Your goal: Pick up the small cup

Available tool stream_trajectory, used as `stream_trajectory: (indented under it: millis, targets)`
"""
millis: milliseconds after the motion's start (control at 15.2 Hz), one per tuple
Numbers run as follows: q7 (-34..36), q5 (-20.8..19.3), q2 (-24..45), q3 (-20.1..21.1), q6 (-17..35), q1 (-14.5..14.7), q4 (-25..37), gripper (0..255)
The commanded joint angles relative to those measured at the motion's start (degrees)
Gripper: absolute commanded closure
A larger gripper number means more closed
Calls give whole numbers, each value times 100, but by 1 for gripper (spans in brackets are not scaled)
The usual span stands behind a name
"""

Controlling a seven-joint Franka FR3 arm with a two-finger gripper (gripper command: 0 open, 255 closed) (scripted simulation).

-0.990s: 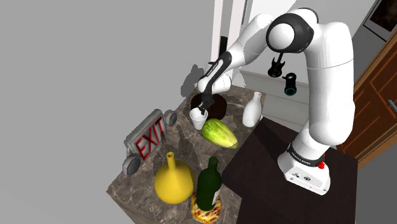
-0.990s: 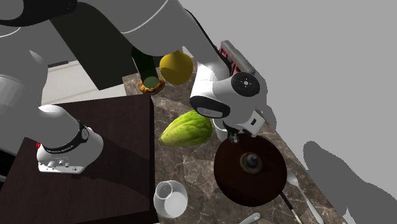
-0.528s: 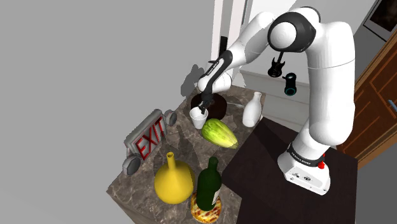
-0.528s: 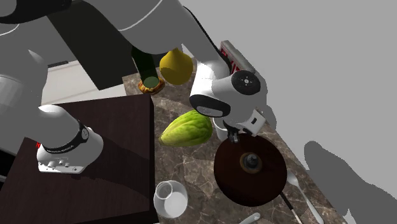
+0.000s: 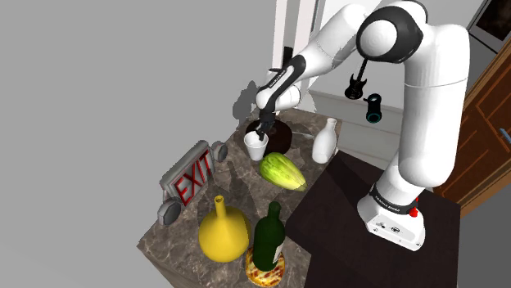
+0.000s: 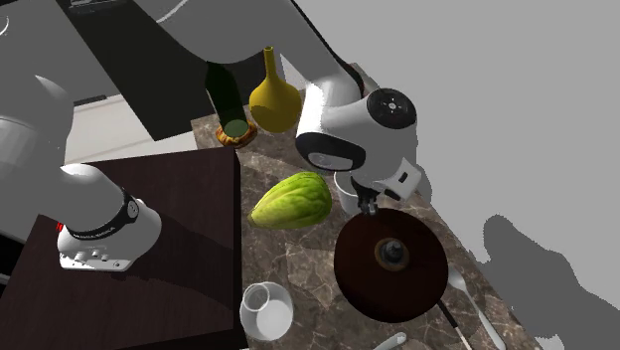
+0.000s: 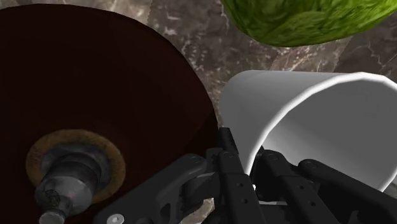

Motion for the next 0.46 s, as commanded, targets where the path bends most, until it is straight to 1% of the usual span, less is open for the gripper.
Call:
stream_trajectory:
  millis: [0,264,396]
  targets:
    - [65,-60,-153,-37,-125,31,-25,255]
    - [173,-172,-410,-98,-368,69,-32,255]
    - [177,-177,-420,-99,-378,70,-32,255]
